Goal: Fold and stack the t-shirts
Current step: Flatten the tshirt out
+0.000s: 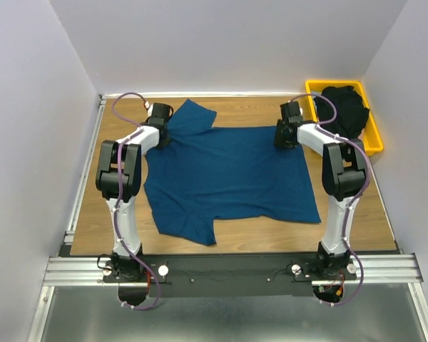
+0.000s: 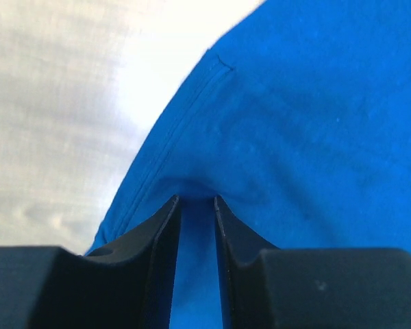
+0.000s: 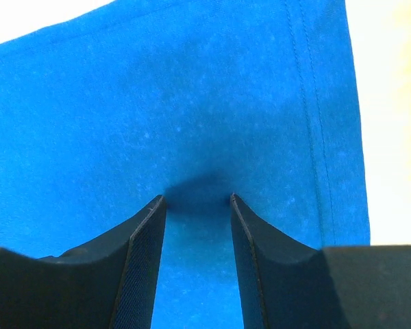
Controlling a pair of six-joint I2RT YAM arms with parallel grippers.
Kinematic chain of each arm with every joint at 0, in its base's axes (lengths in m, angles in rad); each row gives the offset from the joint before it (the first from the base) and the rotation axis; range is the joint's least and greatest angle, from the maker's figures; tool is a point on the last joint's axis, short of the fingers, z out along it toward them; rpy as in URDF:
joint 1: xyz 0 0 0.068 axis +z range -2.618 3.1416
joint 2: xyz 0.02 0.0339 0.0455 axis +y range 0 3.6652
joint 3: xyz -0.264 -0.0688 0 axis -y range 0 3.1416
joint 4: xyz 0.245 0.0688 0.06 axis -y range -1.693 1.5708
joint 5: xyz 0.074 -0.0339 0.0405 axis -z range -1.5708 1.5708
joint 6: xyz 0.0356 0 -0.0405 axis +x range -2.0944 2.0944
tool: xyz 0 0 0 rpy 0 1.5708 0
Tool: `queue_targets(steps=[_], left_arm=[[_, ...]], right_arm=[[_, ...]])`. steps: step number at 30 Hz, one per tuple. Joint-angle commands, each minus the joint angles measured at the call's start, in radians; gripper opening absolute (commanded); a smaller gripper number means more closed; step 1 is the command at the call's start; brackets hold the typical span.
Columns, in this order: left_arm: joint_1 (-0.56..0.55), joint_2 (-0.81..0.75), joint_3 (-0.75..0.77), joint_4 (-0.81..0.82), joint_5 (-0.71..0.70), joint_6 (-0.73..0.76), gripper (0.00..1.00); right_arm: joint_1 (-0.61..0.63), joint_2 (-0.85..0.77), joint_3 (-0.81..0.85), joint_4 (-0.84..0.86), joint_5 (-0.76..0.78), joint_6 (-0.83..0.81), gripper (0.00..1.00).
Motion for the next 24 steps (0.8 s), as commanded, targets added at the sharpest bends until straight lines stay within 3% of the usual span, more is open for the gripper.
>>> queue_targets(steps=[1,14,19,24], left_arm=[[0.015,0.104,0.108,-0.095,-0.033,0.033,0.33],[0.046,0.365,0.633,-0.274,-0.067,0.081,0.31],[0.046,0.303,0.652,-0.223,-0.042,0.069,0.46],[0.046,0.058,0.479,-0.146,-0.034,0.049,0.60]], right_arm=[[0.002,0.113,0.083,-0.020,0.087,-0.021,0.50],[-0.038,0.351,0.450,-0.023,0.072,-0.116,0.53],[-0.038,0.275,0.469,-0.032,-0.029,-0.172,0.56],[-0.005,0.045,0.352,-0.035,-0.285,-0.171,0.57]])
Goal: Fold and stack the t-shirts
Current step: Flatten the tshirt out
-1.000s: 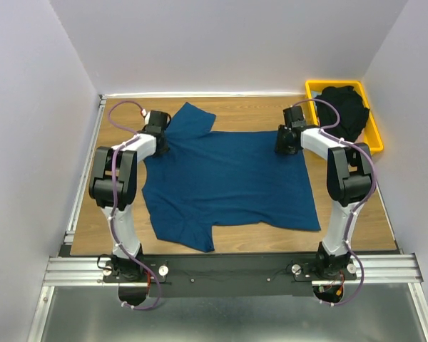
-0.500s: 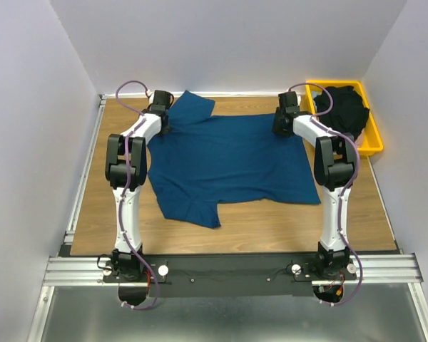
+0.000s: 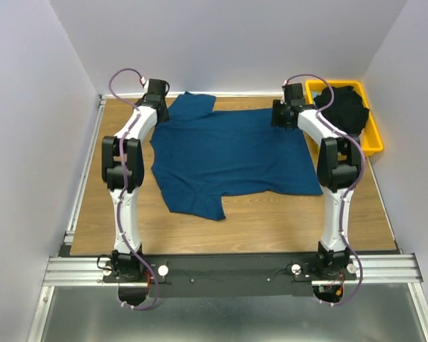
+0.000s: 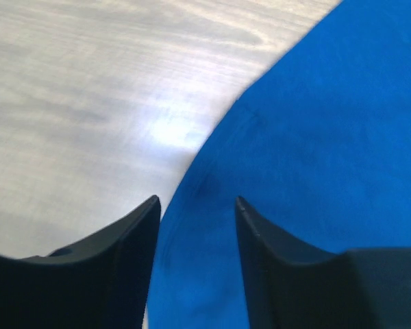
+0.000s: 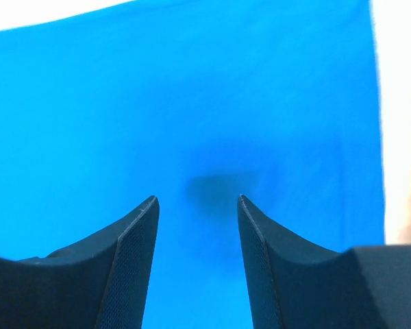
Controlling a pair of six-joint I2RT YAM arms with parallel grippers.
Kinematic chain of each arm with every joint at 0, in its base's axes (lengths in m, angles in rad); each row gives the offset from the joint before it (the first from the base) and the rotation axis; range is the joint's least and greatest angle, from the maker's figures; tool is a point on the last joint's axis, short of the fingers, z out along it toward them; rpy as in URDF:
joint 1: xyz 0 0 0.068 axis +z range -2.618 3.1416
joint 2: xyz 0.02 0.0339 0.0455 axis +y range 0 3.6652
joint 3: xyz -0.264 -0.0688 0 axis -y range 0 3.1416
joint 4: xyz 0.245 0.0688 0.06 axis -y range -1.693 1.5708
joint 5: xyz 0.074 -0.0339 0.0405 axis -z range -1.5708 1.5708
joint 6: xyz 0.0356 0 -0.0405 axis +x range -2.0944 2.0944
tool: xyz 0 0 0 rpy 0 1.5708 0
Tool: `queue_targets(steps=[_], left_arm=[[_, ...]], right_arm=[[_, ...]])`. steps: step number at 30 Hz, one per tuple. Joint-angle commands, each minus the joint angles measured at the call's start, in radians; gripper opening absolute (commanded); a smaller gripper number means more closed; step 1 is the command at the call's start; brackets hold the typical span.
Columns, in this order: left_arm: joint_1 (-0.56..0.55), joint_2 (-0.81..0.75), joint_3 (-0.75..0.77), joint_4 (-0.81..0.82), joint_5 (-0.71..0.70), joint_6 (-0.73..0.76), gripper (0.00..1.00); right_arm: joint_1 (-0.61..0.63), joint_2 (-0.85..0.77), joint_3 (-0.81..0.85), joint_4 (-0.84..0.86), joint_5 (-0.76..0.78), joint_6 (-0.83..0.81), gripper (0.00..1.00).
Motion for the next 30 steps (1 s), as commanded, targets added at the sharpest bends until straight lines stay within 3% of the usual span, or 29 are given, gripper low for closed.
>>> queue_targets(steps=[1,8,17,23,30], left_arm=[[0.006,-0.239,-0.107,0.084,-0.007,-0.026,0.61],[-0.020,-0.723,-0.629,0.253,0.052,-0.058,0.63],[-0.024,-1.333,-1.197,0.355,0.058,-0.044,0.78],[-0.023,-1.584,-1.388,0.347,0.007,-0.066,0.78],[-0.024,-1.709,-1.473,0.420,0.007,-0.044,0.78]], right_arm=[[0.055,-0.225,-0.080,-0.022,-0.257,-0.032,0.56],[0.265,-0.412,-0.339,-0.011,-0.669,-0.065,0.52],[0.498,-0.338,-0.443,0.067,-0.780,-0.072,0.52],[0.541,-0.239,-0.410,0.120,-0.756,-0.070,0.49],[0.555,-0.140,-0.358,0.131,-0.780,-0.085,0.47]])
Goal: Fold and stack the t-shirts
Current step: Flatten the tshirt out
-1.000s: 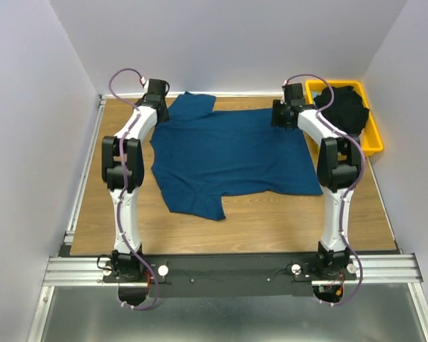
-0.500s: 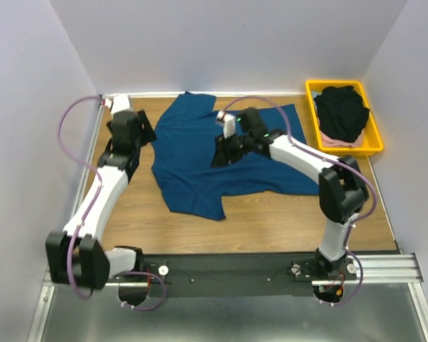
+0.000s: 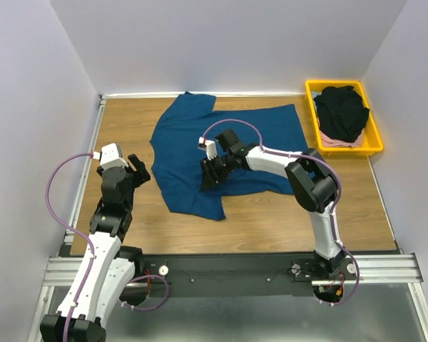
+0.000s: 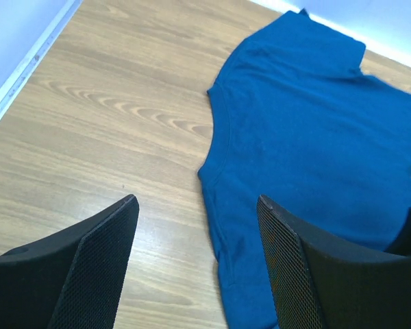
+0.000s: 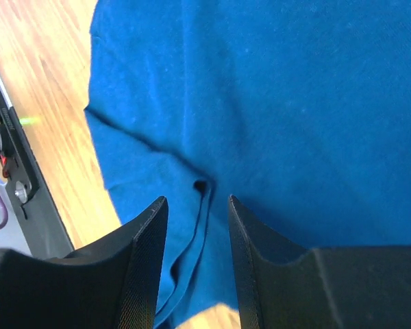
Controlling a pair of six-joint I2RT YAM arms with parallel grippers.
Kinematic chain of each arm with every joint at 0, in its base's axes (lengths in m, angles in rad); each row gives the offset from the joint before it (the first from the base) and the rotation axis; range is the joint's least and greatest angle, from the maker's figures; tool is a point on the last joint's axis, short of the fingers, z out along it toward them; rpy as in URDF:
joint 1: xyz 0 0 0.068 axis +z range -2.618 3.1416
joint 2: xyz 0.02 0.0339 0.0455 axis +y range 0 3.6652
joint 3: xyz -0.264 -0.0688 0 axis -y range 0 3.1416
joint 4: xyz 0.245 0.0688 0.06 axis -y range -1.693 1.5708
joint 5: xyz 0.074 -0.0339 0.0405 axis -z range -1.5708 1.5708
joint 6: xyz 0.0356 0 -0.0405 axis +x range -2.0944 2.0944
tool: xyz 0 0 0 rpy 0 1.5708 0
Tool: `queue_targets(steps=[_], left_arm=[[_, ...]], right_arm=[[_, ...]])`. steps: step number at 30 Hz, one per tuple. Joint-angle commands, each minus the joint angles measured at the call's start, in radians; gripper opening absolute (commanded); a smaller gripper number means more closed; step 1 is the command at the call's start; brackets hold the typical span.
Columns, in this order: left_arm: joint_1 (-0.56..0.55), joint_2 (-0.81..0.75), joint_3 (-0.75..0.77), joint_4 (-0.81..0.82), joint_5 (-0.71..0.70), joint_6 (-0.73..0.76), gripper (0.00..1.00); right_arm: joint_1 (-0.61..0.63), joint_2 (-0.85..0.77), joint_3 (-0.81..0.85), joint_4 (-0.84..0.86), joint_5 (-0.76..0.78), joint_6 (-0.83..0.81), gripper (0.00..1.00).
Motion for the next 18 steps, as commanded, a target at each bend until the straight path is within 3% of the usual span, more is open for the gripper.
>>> queue_targets(steps=[1,9,15,18], left_arm=[[-0.003,-0.030,-0.016,0.086,-0.047,0.015,0.78],[-0.003,0.011,-0.006,0.089,-0.067,0.019,0.78],[-0.003,0.005,-0.008,0.093,-0.075,0.022,0.78],[-0.003,0.011,-0.009,0.103,-0.078,0.031,0.78]], right_arm=[[0.019,0.063,0.060,0.034,-0.047,-0.022,0.47],[0.036,0.096,0.090,0.034,-0.078,-0.019,0.41],[0.051,0.057,0.046,0.032,-0.084,-0.010,0.24],[0.061,0.023,0.011,0.032,-0.079,-0.004,0.09]])
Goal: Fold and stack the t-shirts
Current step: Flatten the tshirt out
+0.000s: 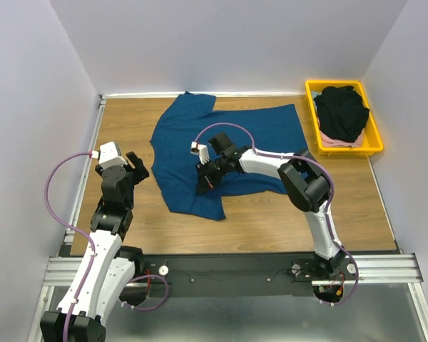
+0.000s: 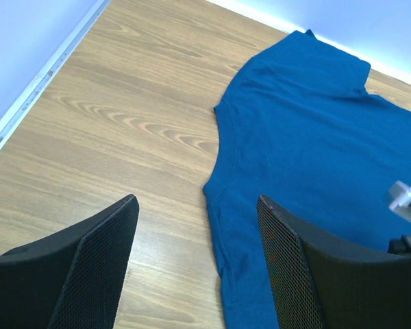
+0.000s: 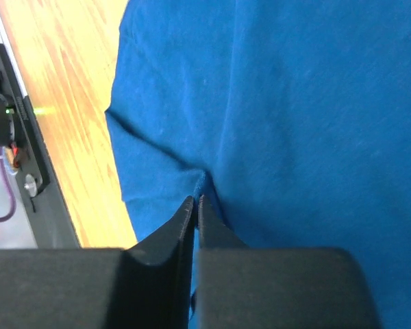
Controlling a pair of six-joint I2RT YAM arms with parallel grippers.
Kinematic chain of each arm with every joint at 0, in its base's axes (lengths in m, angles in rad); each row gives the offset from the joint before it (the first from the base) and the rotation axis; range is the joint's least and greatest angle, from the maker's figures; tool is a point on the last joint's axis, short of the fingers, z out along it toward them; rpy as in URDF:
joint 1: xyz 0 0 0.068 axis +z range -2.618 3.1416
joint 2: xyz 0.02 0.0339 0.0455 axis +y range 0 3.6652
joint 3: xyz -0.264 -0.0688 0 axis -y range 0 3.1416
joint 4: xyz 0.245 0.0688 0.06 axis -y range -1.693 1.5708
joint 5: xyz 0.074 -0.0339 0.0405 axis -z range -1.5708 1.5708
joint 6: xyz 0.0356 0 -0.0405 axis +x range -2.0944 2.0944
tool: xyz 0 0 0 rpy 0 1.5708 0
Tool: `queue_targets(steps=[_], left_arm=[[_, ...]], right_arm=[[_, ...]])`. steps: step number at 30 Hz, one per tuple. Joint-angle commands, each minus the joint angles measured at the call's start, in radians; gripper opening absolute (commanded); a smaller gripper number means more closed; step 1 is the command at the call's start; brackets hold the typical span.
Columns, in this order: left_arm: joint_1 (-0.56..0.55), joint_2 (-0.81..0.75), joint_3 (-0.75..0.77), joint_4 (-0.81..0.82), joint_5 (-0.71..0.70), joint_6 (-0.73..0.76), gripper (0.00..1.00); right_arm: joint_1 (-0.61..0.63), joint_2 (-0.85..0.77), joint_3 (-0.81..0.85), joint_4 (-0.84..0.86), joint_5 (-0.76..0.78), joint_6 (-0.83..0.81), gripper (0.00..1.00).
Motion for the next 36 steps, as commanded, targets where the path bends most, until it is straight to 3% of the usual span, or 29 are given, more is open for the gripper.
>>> queue_targets(steps=[1,16,23,26,29,30,31,36], left_arm=[[-0.003,-0.001,0.001,0.040,-0.038,0.023,0.78],[-0.003,0.040,0.007,0.070,-0.068,0.048,0.78],[-0.057,-0.005,0.013,-0.014,-0.209,-0.041,0.78],[-0.087,-0.041,0.016,-0.040,-0.278,-0.076,0.78],[-0.110,-0.052,0.014,-0.040,-0.286,-0.079,0.78],[-0.115,-0.052,0.014,-0.042,-0.285,-0.079,0.77],[-0.118,-0.055,0.014,-0.042,-0.285,-0.078,0.77],[-0.134,-0.062,0.014,-0.039,-0.272,-0.075,0.77]], right_arm=[[0.022,-0.066,-0.049,0.008,-0.025,0.002,0.07],[0.220,-0.199,-0.133,0.005,0.018,0.130,0.06],[0.378,-0.172,-0.141,0.005,0.099,0.257,0.07],[0.424,-0.175,-0.161,0.003,0.130,0.288,0.12],[0.435,-0.220,-0.211,0.000,0.173,0.314,0.31],[0.435,-0.242,-0.227,-0.003,0.194,0.318,0.42],[0.435,-0.265,-0.238,-0.009,0.228,0.320,0.46],[0.433,-0.411,-0.304,-0.070,0.525,0.364,0.50]])
